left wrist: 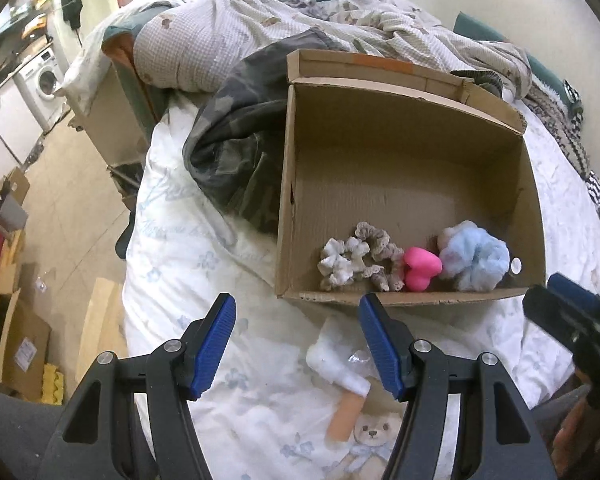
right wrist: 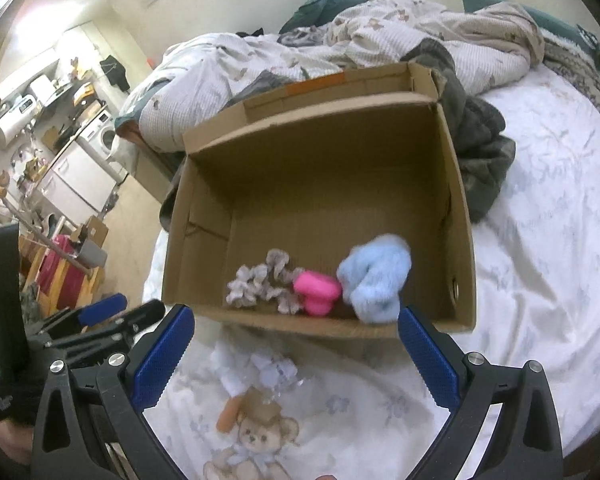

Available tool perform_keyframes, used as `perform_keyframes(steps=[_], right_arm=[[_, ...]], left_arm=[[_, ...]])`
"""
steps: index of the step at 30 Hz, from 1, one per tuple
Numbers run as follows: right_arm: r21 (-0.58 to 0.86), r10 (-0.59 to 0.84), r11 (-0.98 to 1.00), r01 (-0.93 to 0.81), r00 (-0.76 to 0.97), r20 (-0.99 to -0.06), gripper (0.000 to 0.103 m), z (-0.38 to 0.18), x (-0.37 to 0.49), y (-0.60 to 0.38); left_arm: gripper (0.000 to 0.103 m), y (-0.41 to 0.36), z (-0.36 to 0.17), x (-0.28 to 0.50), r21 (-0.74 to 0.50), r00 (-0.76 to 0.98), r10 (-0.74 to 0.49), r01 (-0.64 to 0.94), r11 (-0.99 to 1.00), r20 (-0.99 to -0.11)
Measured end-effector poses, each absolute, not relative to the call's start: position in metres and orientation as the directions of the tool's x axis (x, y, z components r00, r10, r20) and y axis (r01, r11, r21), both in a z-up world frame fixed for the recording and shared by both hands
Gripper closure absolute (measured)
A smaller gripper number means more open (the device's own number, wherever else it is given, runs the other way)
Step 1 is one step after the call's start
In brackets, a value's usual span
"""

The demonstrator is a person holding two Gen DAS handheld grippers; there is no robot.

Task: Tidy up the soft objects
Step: 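Withdraw both tools from the box back over the bed, then lower the right tool toward the white cloth and plastic packet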

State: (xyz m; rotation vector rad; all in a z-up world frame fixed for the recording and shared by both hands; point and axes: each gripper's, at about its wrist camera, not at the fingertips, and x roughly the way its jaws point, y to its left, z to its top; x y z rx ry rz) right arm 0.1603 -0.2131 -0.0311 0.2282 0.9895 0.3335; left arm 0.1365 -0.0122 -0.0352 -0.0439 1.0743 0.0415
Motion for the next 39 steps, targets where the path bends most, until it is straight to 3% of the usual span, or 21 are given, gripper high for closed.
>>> perform_keyframes(steps=[9,20,29,31,33,39], right_arm=[[0.315,0.371,0.929,-0.195,0.465,-0.804,0.0,-0.041,0.141,-0.213],[0.421,0.449,0.893,-0.157,0.277,-0.849,0.0,-0.074,0.144,-0.209],[0.443,0.468,0.883,-0.154,0.22,-0.856,0.0,-0.088,0.144,-0.202],[0.47,0.49,0.872,-0.137,0.201,-0.849,0.003,-0.093,0.146,-0.203],[0.499,0.512,0.859,-0.112,0.179,-0.84,0.013,-0.099,0.149,-0.205],[0.547,0.552,0.834,-0.07,0.125,-0.825,0.014,-0.114,0.157,-0.201]], left_arm=[[0.042,-0.002,-0.047,0.121,-0.014,0.452,0.015,-0.059,0.998,-0.892],[0.042,0.007,-0.06,0.119,-0.005,0.382,0.038,-0.11,0.994,-0.923],[0.042,0.012,-0.061,0.123,-0.03,0.365,0.021,-0.133,0.991,-0.931],[0.042,0.014,-0.063,0.124,-0.032,0.354,0.021,-0.145,0.989,-0.935],[0.042,0.019,-0.065,0.125,-0.043,0.343,0.017,-0.167,0.985,-0.939],[0.042,0.031,-0.066,0.128,-0.07,0.334,0.006,-0.215,0.974,-0.943]])
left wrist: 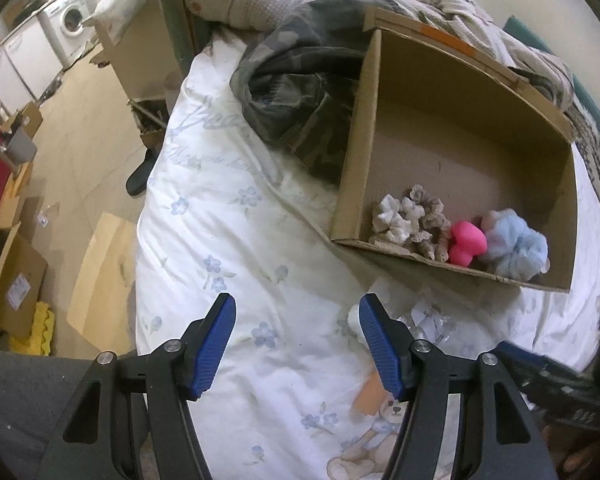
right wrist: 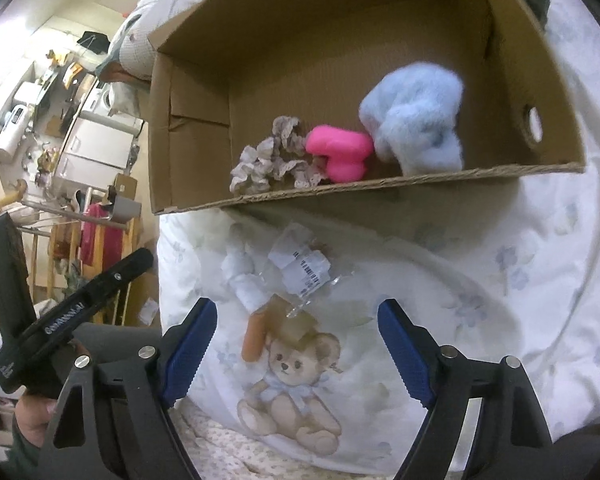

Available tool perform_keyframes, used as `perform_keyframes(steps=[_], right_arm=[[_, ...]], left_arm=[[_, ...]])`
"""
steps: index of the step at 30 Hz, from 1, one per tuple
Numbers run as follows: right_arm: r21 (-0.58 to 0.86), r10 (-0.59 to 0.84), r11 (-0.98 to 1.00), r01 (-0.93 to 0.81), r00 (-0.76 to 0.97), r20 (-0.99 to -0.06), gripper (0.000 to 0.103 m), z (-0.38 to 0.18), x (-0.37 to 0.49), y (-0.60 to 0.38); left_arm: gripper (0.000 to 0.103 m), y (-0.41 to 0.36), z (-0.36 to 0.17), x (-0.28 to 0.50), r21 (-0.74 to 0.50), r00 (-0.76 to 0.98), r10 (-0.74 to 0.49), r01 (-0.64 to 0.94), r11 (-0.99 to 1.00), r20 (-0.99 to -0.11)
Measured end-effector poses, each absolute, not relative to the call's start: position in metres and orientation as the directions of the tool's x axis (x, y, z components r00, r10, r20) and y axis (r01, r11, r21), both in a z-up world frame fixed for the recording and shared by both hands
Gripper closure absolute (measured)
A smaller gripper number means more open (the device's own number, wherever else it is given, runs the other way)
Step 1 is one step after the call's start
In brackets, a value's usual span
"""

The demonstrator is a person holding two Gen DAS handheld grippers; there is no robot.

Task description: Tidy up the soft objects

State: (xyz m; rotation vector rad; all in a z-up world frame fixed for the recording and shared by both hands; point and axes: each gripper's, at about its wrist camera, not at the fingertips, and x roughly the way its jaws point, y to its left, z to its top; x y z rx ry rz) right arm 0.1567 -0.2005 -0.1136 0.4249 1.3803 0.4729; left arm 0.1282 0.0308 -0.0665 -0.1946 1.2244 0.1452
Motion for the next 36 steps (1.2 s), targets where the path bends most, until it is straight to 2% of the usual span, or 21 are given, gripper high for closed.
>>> perform_keyframes(steps=[2,5,7,11,14,16,18,25,30,35,36], right_arm=[[0.553,0.557,0.83,-0.071,0.091,-0.825,0.018,-0.121,0.159,-0.192],[0.532,0.536,0.841,-0.097,0.022,-0.844,0.028,-0.134,0.158,-0.173],[0.508,0.51,0.852,-0.126,-0.017,-0.86,0.048,-0.144,0.156,-0.16],[0.504,0.499,0.858,-0.096,-0.075,-0.863,0.054,-0.167,0.154,-0.148],[0.484,0.478,0.868,-0.112,-0.076,-0.875,0.066,-0.174,0.154,-0.143],[0.492,0.487,0.862,-0.12,-0.065,-0.871,0.086,-0.171,0.154,-0.143],[0.492,0.49,0.86,-0.134,-0.052,-0.87,0.093,-0.167,0.154,-0.143],[0.508,0.513,0.849,-0.145,-0.005,-0.858,0.094,-0.147,0.148,-0.159],[0.533,0.539,0.838,-0.117,0.028,-0.842,0.094,-0.131,0.139,-0.179],[0.541,0.55,0.834,-0.104,0.096,-0.829,0.094,-0.116,0.141,-0.194],[0.543,0.552,0.834,-0.1,0.106,-0.827,0.094,-0.114,0.142,-0.197]], left_arm=[[0.042,0.032,-0.066,0.129,-0.079,0.331,0.0,-0.225,0.971,-0.943],[0.042,0.031,-0.067,0.13,-0.088,0.326,-0.01,-0.224,0.971,-0.945],[0.042,0.031,-0.068,0.13,-0.091,0.322,-0.016,-0.22,0.971,-0.947],[0.042,0.03,-0.07,0.13,-0.093,0.315,-0.019,-0.221,0.971,-0.949],[0.042,0.029,-0.073,0.13,-0.096,0.306,-0.025,-0.217,0.971,-0.952],[0.042,0.026,-0.075,0.13,-0.095,0.301,-0.029,-0.208,0.973,-0.953],[0.042,0.023,-0.08,0.13,-0.092,0.282,-0.036,-0.19,0.977,-0.959],[0.042,0.013,-0.107,0.122,-0.116,0.166,-0.093,-0.136,0.984,-0.982],[0.044,-0.015,-0.124,0.113,-0.15,0.084,-0.146,-0.041,0.988,-0.986],[0.057,-0.039,-0.134,0.11,-0.17,0.06,-0.171,0.023,0.985,-0.984],[0.064,-0.043,-0.137,0.11,-0.175,0.051,-0.176,0.029,0.984,-0.983]])
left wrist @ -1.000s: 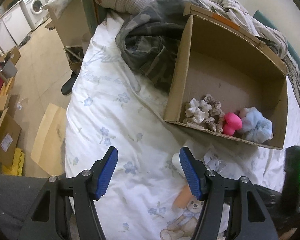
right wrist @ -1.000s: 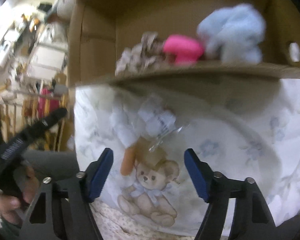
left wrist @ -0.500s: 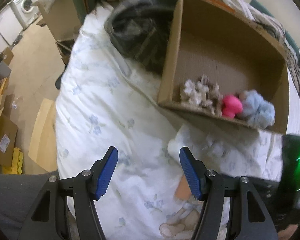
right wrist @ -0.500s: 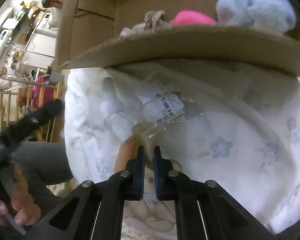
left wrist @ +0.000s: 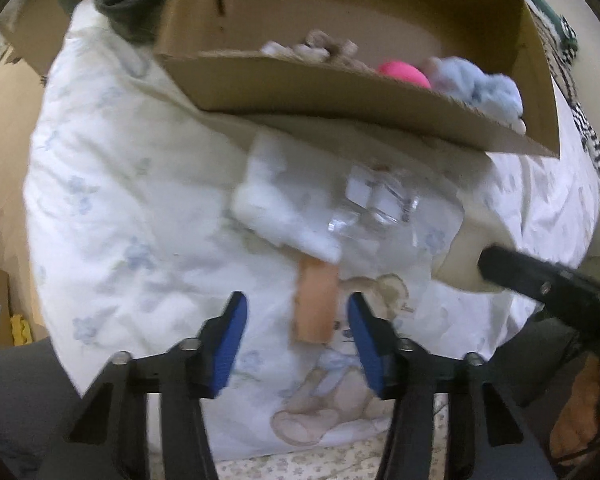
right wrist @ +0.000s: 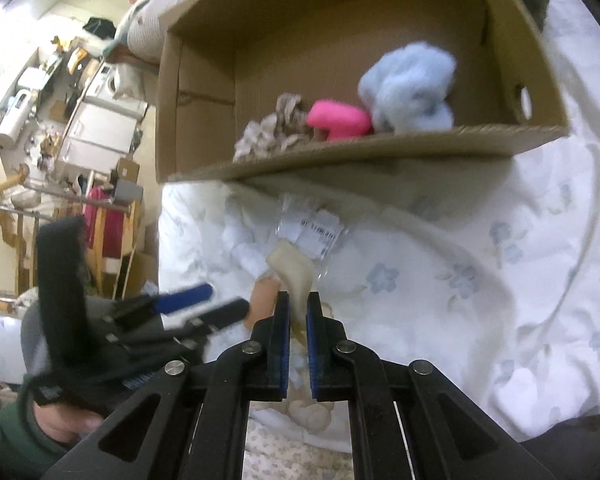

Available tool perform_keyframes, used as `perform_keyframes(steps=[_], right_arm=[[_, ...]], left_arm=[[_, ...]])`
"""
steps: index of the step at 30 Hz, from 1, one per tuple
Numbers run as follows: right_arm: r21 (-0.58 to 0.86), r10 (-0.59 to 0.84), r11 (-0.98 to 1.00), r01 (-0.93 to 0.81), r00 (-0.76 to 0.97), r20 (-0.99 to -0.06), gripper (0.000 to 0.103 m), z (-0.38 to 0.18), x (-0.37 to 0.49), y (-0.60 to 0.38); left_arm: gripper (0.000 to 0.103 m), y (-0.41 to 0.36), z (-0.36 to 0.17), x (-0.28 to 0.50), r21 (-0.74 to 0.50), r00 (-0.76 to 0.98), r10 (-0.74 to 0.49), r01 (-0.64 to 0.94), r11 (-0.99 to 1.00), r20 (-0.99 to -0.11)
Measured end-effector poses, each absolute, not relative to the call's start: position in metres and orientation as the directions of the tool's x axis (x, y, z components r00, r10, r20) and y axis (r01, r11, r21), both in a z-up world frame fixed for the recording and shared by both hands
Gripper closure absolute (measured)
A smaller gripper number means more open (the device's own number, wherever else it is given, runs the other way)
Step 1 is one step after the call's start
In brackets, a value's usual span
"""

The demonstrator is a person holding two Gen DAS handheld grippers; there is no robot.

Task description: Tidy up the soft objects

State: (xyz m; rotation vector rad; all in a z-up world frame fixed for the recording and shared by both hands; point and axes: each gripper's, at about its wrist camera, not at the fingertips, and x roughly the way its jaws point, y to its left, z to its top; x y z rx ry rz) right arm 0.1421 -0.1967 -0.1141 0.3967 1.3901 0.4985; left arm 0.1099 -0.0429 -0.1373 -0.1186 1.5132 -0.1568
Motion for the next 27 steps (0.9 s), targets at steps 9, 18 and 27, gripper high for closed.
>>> perform_keyframes(steps=[9,18,27], right_arm=[[0.543,0.55,0.835,-0.088,0.119,-0.827,0.094,-0.114,0.151,-0.203],[0.553,0.561,0.828,-0.098,0.118,-0.82,0.094,-0.112,0.149,-0.203],[0.612,0.626,0.78,-0.133,0.155,-0.764,0.094,-0.085,0.143,-0.202]], left_arm=[[0.095,-0.056,-0.157,0.114,-0.221,-0.031,-0.22,0.04,0.975,-0.975],[0.097,-0.037,-0.125,0.099,-0.284,0.014,-0.284,0.022,0.959,-0.959],[0.097,-0.009,-0.047,0.111,-0.25,0.249,-0.242,-0.003,0.968,-0.938]])
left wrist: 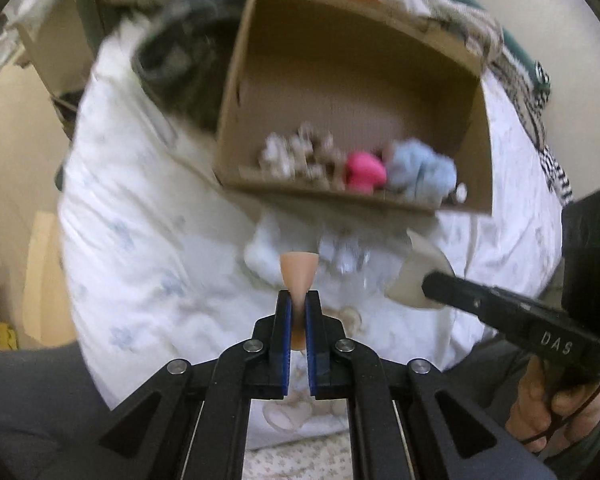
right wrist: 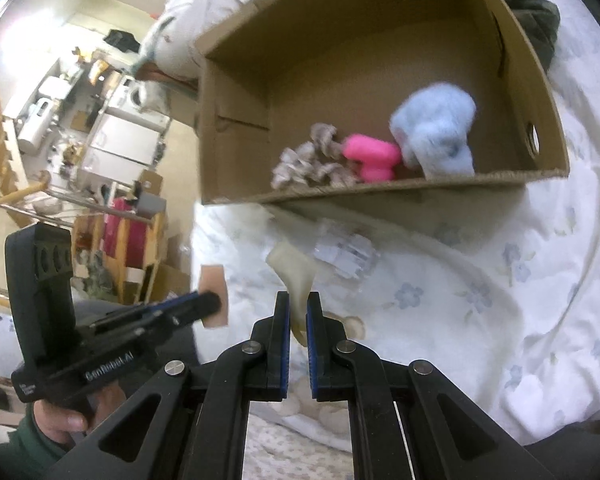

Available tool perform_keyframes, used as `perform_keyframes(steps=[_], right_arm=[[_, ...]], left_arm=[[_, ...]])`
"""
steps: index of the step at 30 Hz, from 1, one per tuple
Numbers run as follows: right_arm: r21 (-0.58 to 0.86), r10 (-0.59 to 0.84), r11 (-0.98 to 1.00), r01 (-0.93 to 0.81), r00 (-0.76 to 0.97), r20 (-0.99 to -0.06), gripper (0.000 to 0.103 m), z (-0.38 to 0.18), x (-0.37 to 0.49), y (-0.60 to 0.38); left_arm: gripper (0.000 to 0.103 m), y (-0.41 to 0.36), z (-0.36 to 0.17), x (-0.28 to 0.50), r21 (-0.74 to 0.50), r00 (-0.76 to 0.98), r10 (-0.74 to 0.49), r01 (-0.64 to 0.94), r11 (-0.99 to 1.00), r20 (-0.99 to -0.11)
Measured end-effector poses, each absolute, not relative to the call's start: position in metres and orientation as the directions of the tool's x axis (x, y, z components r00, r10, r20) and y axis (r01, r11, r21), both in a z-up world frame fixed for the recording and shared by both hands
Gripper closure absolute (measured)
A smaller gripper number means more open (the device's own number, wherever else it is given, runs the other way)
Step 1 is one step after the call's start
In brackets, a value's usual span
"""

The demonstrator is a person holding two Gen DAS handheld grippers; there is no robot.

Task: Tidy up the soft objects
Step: 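Carry the orange stick and peach cup over the box with both tools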

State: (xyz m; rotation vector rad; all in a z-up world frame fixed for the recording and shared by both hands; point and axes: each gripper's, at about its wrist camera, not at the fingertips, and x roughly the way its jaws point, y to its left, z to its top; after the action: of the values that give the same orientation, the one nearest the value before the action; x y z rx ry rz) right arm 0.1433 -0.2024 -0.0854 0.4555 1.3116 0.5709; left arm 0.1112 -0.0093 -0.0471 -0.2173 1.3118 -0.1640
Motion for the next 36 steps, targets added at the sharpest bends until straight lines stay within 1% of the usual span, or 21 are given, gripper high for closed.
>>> perform_keyframes(steps=[4,8,12,18,21,24,27,30,32,36], right_arm=[[0.615,0.636,0.772,-0.161,0.199,-0.746,0.094,-0.066,0.146,-0.203],[0.617,0.643,0.766,-0.184,0.245,-0.725,0.094,-0.044,0.153,-0.205],[0.621,0.645,0.763,-0.182,0.283,-0.71,0.094,-0.028,0.167,-0.209],[0.572,0.601,0.798,-0.189,0.305,-0.739,0.094,-0.02,0.193,-0.212],[0.541,0.573,0.819,-0.191,0.322,-0.754,0.094,-0.022,0.209,-0.216],[0.597,0.613,0.784,-0.17,0.356,-0.705,0.094,-0.033,0.218,-0.228],[0.613,0.611,0.781,-0.119,0.352,-0.709,0.094,-0.05,0.222,-0.232],[0.575,0.579,0.809,-0.126,0.338,-0.742,0.094,-0.06,0.223,-0.226],[0.55,0.56,0.825,-0.132,0.323,-0.763,0.094,-0.066,0.224,-0.222],[0.51,0.528,0.849,-0.141,0.283,-0.801,0.094,-0.08,0.229,-0.214]], left_arm=[[0.097,0.003,-0.022,0.122,-0.213,0.326,-0.198,-0.011,0.977,-0.925],[0.097,0.018,-0.002,0.14,-0.263,0.374,-0.226,-0.051,0.963,-0.899],[0.097,0.021,0.004,0.154,-0.27,0.392,-0.226,-0.062,0.961,-0.892],[0.097,0.01,-0.001,0.182,-0.247,0.395,-0.21,-0.045,0.968,-0.894],[0.097,-0.001,-0.011,0.198,-0.222,0.391,-0.197,-0.02,0.975,-0.899],[0.097,-0.012,-0.022,0.208,-0.214,0.397,-0.203,0.018,0.977,-0.895],[0.097,-0.017,-0.036,0.213,-0.219,0.407,-0.216,0.042,0.975,-0.887],[0.097,-0.017,-0.052,0.215,-0.227,0.382,-0.214,0.01,0.974,-0.899],[0.097,-0.018,-0.058,0.215,-0.212,0.376,-0.193,-0.011,0.977,-0.906],[0.097,-0.025,-0.063,0.213,-0.185,0.378,-0.177,0.014,0.983,-0.909]])
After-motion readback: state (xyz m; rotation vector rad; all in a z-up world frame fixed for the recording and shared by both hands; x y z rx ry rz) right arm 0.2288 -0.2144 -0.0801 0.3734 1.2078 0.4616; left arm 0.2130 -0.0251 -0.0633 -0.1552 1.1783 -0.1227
